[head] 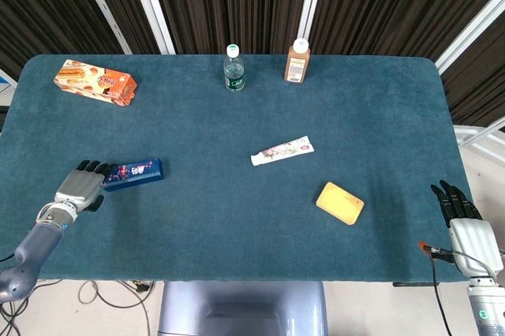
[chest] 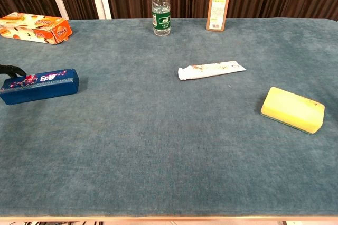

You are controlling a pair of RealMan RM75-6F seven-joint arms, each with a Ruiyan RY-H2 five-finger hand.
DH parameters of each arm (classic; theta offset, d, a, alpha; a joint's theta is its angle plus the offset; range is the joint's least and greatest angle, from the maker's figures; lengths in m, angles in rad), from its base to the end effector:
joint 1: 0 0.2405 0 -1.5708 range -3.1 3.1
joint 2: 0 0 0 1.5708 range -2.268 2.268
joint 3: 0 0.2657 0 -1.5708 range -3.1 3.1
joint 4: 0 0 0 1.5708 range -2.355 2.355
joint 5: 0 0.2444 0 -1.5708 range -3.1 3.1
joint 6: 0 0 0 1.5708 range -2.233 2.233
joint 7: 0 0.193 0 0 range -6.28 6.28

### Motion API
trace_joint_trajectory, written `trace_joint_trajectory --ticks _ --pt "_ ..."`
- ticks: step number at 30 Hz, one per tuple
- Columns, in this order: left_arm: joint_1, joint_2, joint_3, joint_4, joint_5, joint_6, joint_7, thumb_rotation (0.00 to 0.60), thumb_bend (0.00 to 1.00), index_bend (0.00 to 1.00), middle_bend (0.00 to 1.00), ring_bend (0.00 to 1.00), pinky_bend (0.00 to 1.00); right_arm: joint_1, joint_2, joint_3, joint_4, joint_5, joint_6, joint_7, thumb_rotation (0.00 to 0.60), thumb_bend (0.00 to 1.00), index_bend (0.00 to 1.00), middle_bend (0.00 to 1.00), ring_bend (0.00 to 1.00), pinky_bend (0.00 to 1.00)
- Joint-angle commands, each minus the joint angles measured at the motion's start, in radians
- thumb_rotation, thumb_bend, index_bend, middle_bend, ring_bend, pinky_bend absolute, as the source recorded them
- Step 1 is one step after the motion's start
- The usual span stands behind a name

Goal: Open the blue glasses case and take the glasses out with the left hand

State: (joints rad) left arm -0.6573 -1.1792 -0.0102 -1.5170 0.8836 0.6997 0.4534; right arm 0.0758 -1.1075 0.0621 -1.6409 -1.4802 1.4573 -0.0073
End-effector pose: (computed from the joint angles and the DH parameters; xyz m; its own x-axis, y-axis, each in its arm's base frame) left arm -0.3230 0.3757 0.0230 0.6211 0.5357 0.5721 0.7453 -0.1778 -0.6426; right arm -0.3335 -0.2331 0.1310 0.3830 -0.0228 0.9235 -0.9234 0.0157 0.3834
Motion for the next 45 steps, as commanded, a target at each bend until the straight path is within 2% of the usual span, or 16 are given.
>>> trace_joint_trajectory --ticks 1,14,24,34,45 --pt "0.001 0.0 0.004 -0.012 0.006 -0.001 -0.01 0.6 0.49 0.0 0.12 0.0 0.03 0.0 0.0 0.0 0.0 0.0 0.0 0.0 0.6 0.15 0.0 0.0 0.0 0.19" --pt "0.042 0.072 0.042 -0.166 0.172 0.045 -0.082 0.6 0.49 0.0 0.18 0.0 0.02 0.0 0.002 0.0 -0.004 0.004 -0.004 0.005 0.6 0.15 0.0 0.0 0.0 0.19" --pt "0.039 0.073 0.072 -0.241 0.313 0.057 -0.08 0.6 0.49 0.0 0.23 0.0 0.01 0.001 0.005 0.002 -0.009 0.012 -0.011 0.01 0.6 0.15 0.0 0.0 0.0 0.19" --pt "0.03 0.041 0.07 -0.263 0.349 0.072 -0.077 0.6 0.49 0.0 0.21 0.0 0.0 0.001 0.008 0.002 -0.013 0.014 -0.013 0.016 0.6 0.15 0.0 0.0 0.0 0.19" --pt "0.004 -0.004 0.046 -0.236 0.302 0.071 -0.055 0.6 0.49 0.0 0.21 0.0 0.0 0.001 0.01 0.002 -0.018 0.02 -0.018 0.022 0.6 0.15 0.0 0.0 0.0 0.19"
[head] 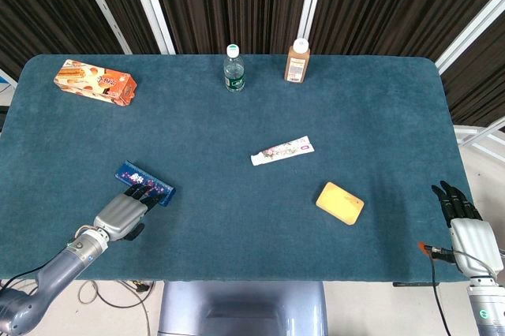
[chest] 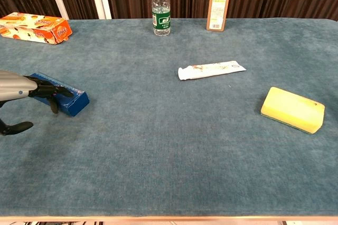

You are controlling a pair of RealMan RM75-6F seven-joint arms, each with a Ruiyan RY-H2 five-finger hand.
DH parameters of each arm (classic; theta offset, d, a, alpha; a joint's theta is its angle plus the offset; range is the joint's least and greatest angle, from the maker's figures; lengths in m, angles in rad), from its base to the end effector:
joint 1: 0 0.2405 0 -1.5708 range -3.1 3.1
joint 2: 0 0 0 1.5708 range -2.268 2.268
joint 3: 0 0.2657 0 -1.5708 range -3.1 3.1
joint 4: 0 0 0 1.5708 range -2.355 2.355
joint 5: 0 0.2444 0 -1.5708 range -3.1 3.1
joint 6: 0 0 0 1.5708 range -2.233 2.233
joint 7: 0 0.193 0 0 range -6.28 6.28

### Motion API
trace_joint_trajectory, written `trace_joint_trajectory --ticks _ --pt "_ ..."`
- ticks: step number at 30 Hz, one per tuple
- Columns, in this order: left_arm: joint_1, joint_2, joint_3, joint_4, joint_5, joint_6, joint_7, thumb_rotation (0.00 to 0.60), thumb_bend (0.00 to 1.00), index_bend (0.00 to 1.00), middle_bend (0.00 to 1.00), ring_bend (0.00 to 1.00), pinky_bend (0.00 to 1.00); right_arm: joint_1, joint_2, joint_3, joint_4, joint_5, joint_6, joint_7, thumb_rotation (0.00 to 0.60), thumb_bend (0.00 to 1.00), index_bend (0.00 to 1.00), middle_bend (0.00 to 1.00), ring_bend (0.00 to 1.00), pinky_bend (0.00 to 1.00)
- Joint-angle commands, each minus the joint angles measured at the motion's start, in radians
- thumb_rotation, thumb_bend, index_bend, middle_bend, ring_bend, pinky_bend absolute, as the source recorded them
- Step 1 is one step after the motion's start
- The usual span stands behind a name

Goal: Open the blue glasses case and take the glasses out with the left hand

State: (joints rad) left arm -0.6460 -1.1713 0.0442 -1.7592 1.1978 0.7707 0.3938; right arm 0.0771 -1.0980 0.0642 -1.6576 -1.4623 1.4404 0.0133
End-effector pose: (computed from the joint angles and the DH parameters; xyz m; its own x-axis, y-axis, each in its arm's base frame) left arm -0.2343 0.3120 -0.0250 0.6601 0.4854 0.5734 0.7500 -0.4697 -0.4658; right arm -0.3344 -0.2336 0.1310 0.3547 -0.0371 0.9342 -0.9340 0.0315 0.3558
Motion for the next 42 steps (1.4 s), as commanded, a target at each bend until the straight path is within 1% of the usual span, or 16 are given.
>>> trace_joint_trajectory --ticks 1,12,20,21,22,25,26,27,28,31,34,38,42 --pt "-0.011 -0.018 -0.011 0.008 -0.018 0.0 0.008 0.6 0.49 0.0 0.21 0.0 0.0 0.0 0.001 0.0 -0.002 0.003 -0.001 0.003 0.6 0.15 0.0 0.0 0.0 0.19" --pt "-0.035 -0.056 -0.024 0.016 -0.072 0.012 0.048 0.6 0.49 0.0 0.21 0.0 0.0 0.0 0.003 0.001 -0.004 0.005 -0.004 0.009 0.6 0.15 0.0 0.0 0.0 0.19" --pt "-0.029 -0.042 -0.012 0.0 -0.081 0.03 0.049 0.6 0.48 0.0 0.21 0.0 0.0 0.0 0.005 0.001 -0.006 0.007 -0.007 0.011 0.6 0.16 0.0 0.0 0.0 0.19" --pt "-0.026 -0.038 -0.01 -0.003 -0.081 0.033 0.045 0.6 0.46 0.0 0.21 0.0 0.0 0.0 0.005 0.0 -0.006 0.007 -0.007 0.011 0.6 0.16 0.0 0.0 0.0 0.19" --pt "-0.022 -0.031 -0.008 -0.01 -0.077 0.038 0.035 0.6 0.42 0.0 0.21 0.0 0.0 0.0 0.005 0.0 -0.007 0.007 -0.007 0.011 0.6 0.16 0.0 0.0 0.0 0.19" --pt "-0.008 -0.012 -0.006 -0.029 -0.062 0.057 0.012 0.6 0.26 0.0 0.21 0.0 0.0 -0.001 0.005 0.001 -0.007 0.007 -0.006 0.01 0.6 0.16 0.0 0.0 0.0 0.19" --pt "0.004 -0.001 -0.006 -0.043 -0.054 0.08 0.005 0.6 0.21 0.0 0.21 0.0 0.0 -0.001 0.005 0.001 -0.006 0.006 -0.004 0.009 0.6 0.16 0.0 0.0 0.0 0.19" --pt "0.01 0.003 -0.005 -0.048 -0.048 0.091 0.005 0.6 0.19 0.0 0.21 0.0 0.0 -0.001 0.005 0.001 -0.005 0.005 -0.003 0.008 0.6 0.16 0.0 0.0 0.0 0.19" --pt "0.027 0.014 -0.002 -0.064 -0.022 0.132 0.005 0.6 0.18 0.0 0.21 0.0 0.01 -0.001 0.003 0.001 -0.004 0.003 -0.001 0.006 0.6 0.16 0.0 0.0 0.0 0.19" --pt "0.064 0.022 -0.003 -0.078 0.033 0.221 0.006 0.6 0.17 0.0 0.21 0.0 0.02 -0.001 0.001 0.001 -0.003 0.003 0.0 0.004 0.6 0.16 0.0 0.0 0.0 0.19" --pt "0.088 0.018 -0.015 -0.07 0.052 0.283 -0.002 0.6 0.17 0.0 0.21 0.0 0.02 -0.001 0.001 0.001 -0.004 0.002 -0.001 0.002 0.6 0.16 0.0 0.0 0.0 0.19" --pt "0.088 0.008 -0.04 -0.044 0.028 0.3 0.014 0.6 0.17 0.0 0.21 0.0 0.03 0.0 -0.001 0.0 -0.004 0.002 -0.001 0.0 0.6 0.16 0.0 0.0 0.0 0.19" --pt "0.066 -0.01 -0.069 0.003 -0.021 0.278 0.034 0.6 0.21 0.0 0.21 0.0 0.03 0.001 -0.001 0.001 -0.004 0.006 -0.005 0.001 0.6 0.16 0.0 0.0 0.0 0.19"
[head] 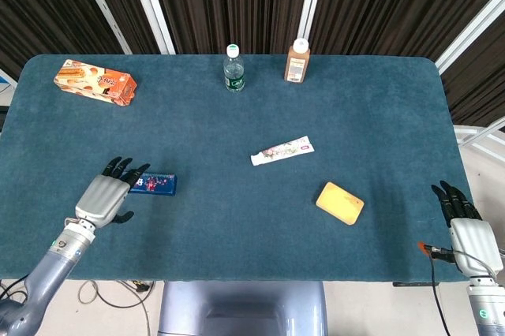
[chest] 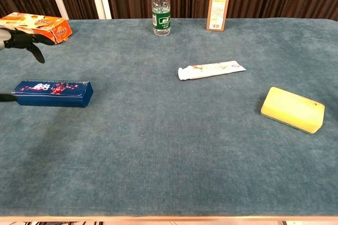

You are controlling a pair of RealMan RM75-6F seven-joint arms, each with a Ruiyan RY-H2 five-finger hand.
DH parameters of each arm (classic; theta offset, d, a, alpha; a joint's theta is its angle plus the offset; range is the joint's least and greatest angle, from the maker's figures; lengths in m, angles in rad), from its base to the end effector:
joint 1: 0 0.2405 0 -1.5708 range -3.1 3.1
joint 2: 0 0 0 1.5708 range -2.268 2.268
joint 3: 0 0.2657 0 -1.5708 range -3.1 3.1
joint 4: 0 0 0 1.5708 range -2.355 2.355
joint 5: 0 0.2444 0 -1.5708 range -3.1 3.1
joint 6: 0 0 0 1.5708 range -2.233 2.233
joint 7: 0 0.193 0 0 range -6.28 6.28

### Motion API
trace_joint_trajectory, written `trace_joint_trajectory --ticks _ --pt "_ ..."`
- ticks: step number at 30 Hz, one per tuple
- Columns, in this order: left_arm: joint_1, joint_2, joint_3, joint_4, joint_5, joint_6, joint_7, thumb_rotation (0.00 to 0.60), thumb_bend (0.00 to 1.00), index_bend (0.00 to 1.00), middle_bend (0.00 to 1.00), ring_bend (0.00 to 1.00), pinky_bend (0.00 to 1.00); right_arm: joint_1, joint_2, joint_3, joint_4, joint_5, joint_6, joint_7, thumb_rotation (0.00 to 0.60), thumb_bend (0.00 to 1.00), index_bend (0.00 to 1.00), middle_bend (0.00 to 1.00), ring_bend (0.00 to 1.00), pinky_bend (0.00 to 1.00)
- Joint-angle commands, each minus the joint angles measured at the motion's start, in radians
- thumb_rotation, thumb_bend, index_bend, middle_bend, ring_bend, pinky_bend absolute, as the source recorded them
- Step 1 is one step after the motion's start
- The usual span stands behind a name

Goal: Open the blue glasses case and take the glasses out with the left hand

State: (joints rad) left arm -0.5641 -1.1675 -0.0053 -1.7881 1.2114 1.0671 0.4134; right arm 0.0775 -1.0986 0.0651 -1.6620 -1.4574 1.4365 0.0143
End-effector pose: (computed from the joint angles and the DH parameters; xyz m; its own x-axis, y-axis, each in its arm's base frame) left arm -0.2228 0.3303 0.0248 0.6039 0.2695 0.7501 0.7894 -0.3322 -0.5162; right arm -0.3342 -0.2338 0.1301 0.3483 -0.0403 0.9365 -0.9362 0.0356 0.3497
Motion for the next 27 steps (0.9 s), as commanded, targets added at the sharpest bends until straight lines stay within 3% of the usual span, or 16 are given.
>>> trace_joint_trajectory --ticks 1,11,27 --pt "-0.023 -0.019 -0.026 0.044 -0.051 -0.029 0.017 0.6 0.22 0.0 0.22 0.0 0.03 0.0 0.0 0.0 0.0 0.001 -0.001 0.001 0.6 0.16 0.0 0.0 0.0 0.19" --pt "-0.081 -0.075 -0.054 0.156 -0.158 -0.12 0.06 0.6 0.28 0.02 0.27 0.0 0.03 0.002 0.001 0.001 0.001 0.007 -0.007 0.002 0.6 0.17 0.0 0.0 0.0 0.19" --pt "-0.105 -0.099 -0.03 0.247 -0.148 -0.18 0.055 0.6 0.29 0.03 0.29 0.0 0.03 0.003 -0.001 0.004 0.002 0.016 -0.011 -0.004 0.6 0.19 0.0 0.0 0.0 0.19"
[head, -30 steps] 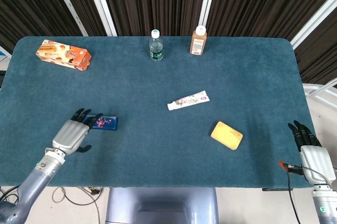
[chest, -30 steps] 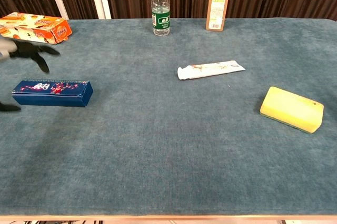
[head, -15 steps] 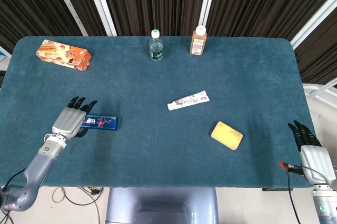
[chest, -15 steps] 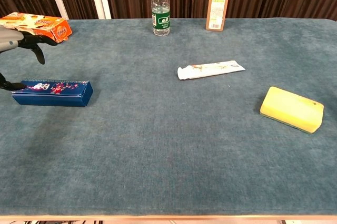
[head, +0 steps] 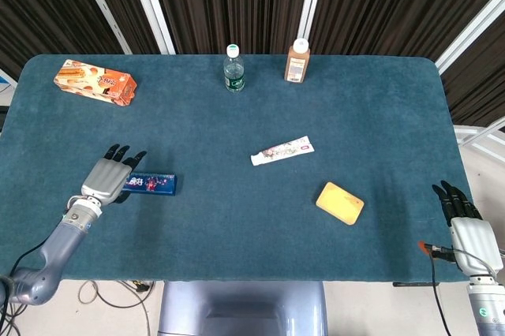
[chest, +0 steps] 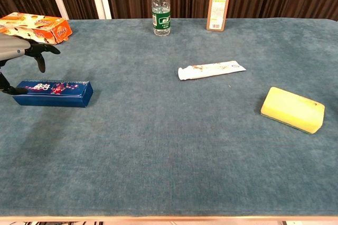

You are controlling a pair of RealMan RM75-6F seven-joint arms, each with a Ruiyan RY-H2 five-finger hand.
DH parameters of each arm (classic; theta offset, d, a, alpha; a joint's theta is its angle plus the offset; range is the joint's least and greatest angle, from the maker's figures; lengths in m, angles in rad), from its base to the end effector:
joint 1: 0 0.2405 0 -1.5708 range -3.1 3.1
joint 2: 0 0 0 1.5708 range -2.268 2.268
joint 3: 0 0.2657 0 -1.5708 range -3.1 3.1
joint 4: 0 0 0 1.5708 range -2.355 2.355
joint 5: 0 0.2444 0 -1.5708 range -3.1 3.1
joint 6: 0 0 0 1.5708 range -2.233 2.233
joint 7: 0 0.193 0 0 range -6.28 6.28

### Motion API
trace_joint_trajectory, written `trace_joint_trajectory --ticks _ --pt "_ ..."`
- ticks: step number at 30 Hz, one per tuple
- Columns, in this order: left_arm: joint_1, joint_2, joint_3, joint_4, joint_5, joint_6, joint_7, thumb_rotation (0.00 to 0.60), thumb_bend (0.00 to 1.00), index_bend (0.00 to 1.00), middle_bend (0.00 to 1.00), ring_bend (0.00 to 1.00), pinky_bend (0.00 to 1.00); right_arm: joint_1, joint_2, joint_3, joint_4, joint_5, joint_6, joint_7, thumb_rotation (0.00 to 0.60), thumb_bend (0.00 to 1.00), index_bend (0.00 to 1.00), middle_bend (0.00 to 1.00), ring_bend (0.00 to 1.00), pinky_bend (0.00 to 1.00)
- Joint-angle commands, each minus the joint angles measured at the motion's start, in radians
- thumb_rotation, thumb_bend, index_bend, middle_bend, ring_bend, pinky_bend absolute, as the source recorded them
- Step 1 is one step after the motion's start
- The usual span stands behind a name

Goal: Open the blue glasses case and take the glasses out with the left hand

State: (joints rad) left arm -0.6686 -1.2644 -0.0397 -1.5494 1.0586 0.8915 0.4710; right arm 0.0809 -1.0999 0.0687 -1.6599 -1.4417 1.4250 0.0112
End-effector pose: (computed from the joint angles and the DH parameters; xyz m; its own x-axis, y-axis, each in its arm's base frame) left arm -0.2545 0.3861 0.0034 0.6947 0.3208 0.6437 0.7193 -0.3097 -0.6219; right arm -0.3370 -0.2357 0.1295 0.3493 -0.0467 0.9359 -0.9350 0.0478 0.3513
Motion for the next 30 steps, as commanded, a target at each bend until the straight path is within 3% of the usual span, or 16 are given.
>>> trace_joint_trajectory --ticks 1,30 --pt "-0.001 -0.004 0.006 0.013 0.007 -0.006 -0.004 0.6 0.29 0.03 0.29 0.0 0.03 0.0 0.0 0.0 0.0 0.0 0.0 -0.001 0.6 0.19 0.0 0.0 0.0 0.19" --pt "0.001 -0.045 0.01 0.106 0.025 -0.039 -0.087 0.6 0.34 0.05 0.31 0.0 0.03 -0.001 -0.003 0.002 -0.001 0.003 0.002 -0.005 0.6 0.2 0.0 0.0 0.0 0.19"
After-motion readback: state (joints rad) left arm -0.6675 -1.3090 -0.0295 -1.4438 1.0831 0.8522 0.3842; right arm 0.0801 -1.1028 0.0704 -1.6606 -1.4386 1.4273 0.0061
